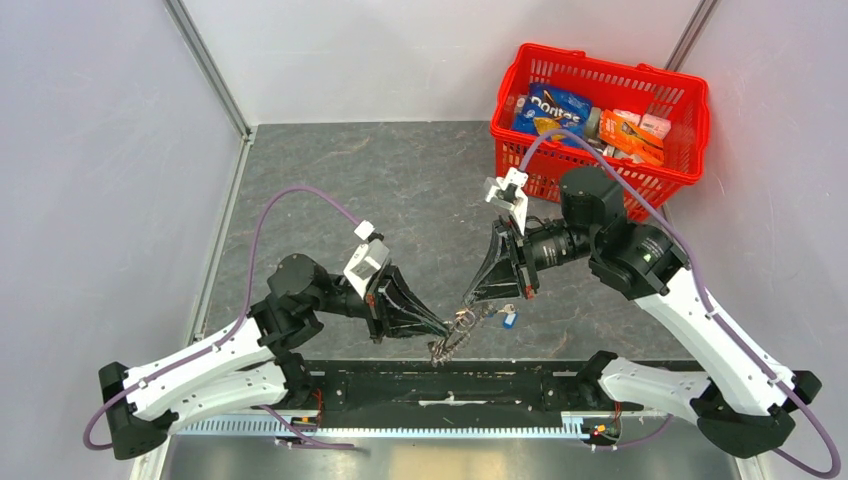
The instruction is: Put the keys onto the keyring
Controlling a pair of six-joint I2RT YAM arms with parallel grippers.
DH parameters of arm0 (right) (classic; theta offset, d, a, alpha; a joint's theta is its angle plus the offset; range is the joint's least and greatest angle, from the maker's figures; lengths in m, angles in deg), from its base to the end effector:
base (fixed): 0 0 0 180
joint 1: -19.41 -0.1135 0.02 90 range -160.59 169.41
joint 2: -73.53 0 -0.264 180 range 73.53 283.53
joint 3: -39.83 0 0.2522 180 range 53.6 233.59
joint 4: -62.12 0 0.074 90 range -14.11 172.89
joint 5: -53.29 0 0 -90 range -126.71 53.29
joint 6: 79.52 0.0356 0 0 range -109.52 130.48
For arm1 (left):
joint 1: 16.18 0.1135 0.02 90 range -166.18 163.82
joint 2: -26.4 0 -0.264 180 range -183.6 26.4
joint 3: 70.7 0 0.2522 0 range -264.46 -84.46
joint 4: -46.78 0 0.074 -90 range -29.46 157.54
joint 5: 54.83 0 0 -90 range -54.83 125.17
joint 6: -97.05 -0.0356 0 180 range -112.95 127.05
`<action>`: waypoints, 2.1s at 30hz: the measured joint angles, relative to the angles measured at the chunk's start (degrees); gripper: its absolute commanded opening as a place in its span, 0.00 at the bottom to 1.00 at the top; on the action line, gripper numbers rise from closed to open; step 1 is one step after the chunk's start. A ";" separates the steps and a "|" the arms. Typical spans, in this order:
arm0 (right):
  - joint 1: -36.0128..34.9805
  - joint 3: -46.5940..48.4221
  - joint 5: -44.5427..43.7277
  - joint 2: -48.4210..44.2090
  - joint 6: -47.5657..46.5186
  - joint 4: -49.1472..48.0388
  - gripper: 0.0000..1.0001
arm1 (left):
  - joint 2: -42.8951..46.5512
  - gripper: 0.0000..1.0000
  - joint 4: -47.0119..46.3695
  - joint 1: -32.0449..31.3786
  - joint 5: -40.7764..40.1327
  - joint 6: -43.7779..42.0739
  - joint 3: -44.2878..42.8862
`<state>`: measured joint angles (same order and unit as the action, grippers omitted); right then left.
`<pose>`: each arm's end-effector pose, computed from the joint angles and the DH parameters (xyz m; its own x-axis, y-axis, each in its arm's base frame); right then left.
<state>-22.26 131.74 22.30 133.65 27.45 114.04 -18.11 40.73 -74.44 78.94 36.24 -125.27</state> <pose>0.1213 0.1488 0.4435 -0.5213 -0.2628 -0.8119 -0.8274 -0.0772 0.5562 0.0716 -0.1625 0.3703 -0.3426 -0.1156 -0.9323 0.9126 -0.2769 -0.3010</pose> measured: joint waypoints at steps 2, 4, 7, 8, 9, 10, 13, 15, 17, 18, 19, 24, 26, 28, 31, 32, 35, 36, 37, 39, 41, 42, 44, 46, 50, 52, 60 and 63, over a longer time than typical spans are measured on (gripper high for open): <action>0.00 -0.68 -0.44 -0.61 -0.02 0.07 0.00 | 0.26 0.02 -0.04 0.00 -0.02 0.00 0.00; 0.00 -1.40 -0.92 -1.22 0.00 0.11 0.00 | 0.68 0.02 -0.11 0.00 -0.09 0.11 0.00; 0.00 -2.23 -1.75 -1.88 -0.07 0.44 0.00 | 1.16 0.02 -0.83 0.00 -0.24 0.33 0.09; -0.04 -2.40 -2.21 -2.05 -0.07 0.63 0.00 | 1.38 0.02 -1.22 0.00 -0.33 0.50 0.24; -0.09 -2.47 -2.60 -2.14 -0.07 0.85 0.02 | 1.60 0.02 -1.62 0.00 -0.46 0.68 0.42; -0.11 -2.47 -3.41 -2.25 -0.04 1.27 0.02 | 1.86 0.02 -1.88 0.00 -0.68 0.90 0.61; -0.11 -2.49 -4.92 -2.43 -0.04 2.19 0.00 | 2.29 0.02 -2.71 0.00 -1.40 1.33 1.18; -0.11 -2.49 -5.31 -2.43 0.04 2.34 0.02 | 2.36 0.02 -3.17 0.00 -1.73 1.53 1.51; -0.11 -2.49 -5.55 -2.43 0.17 2.32 0.19 | 2.36 0.02 -3.45 0.00 -1.75 1.75 1.84; -0.11 -2.49 -5.81 -2.43 0.26 2.32 0.24 | 2.36 0.02 -3.48 0.00 -1.75 1.88 1.88; -0.11 -2.49 -6.27 -2.43 0.26 2.36 0.34 | 2.36 0.02 -3.50 0.00 -1.75 1.99 1.90; -0.11 -2.16 -9.42 -2.43 0.11 3.39 0.59 | 2.43 0.02 -4.81 0.00 -1.75 2.80 1.97; -0.11 -1.60 -10.27 -2.45 0.00 3.78 0.59 | 2.54 0.02 -5.66 0.00 -1.75 3.21 2.32; -0.11 -0.48 -10.47 -2.45 0.00 3.98 0.60 | 2.56 0.02 -6.69 0.00 -1.75 3.91 2.71; -0.11 1.57 -10.40 -2.56 0.04 3.96 0.60 | 2.58 0.02 -8.35 0.00 -1.97 5.27 3.02; -0.11 1.97 -10.34 -2.71 0.13 3.82 0.60 | 2.62 0.02 -9.25 0.00 -2.23 5.84 3.19; -0.13 2.21 -11.21 -3.72 0.37 3.13 0.60 | 2.82 0.02 -12.24 0.00 -3.34 7.80 4.07; -0.13 2.23 -11.93 -3.89 0.39 3.15 0.60 | 2.86 0.02 -13.44 0.00 -3.58 8.61 4.46; -0.11 2.25 -13.40 -4.07 0.39 3.23 0.59 | 2.91 0.02 -14.45 0.00 -3.82 9.38 4.81; -0.11 2.27 -17.09 -4.07 0.44 3.76 0.59 | 2.93 0.02 -16.85 0.00 -4.33 11.23 5.55; -0.11 2.27 -22.43 -3.67 0.68 4.87 0.59 | 2.93 0.02 -18.91 0.00 -4.61 13.14 5.97; -0.11 2.23 -25.05 -3.48 0.90 5.40 0.60 | 2.93 0.02 -19.85 0.00 -4.61 13.88 6.03; -0.11 1.31 -30.58 -3.37 1.25 6.12 0.61 | 2.97 0.02 -22.03 0.00 -4.61 15.63 6.03; -0.11 -1.18 -35.56 -3.48 1.75 6.49 0.61 | 3.06 0.02 -23.12 0.00 -4.55 16.59 6.03; -0.11 -9.42 -45.90 -2.38 4.90 6.56 0.61 | 3.41 0.02 -24.35 0.00 -4.42 17.77 6.03; -0.07 -14.58 -50.90 -0.57 7.56 6.49 0.60 | 3.76 0.02 -24.59 0.00 -4.42 17.88 6.03; 0.85 -31.04 -65.46 7.37 17.57 2.97 0.53 | 5.16 0.02 -24.37 0.00 -4.39 17.84 6.03; 1.84 -35.93 -68.13 8.20 20.83 -0.76 0.52 | 5.27 0.02 -23.37 0.00 -4.13 17.75 6.03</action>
<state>-20.42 95.81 -45.83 141.85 48.28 113.27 -12.84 17.36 -74.44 74.81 53.99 -119.24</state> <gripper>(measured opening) 0.532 0.023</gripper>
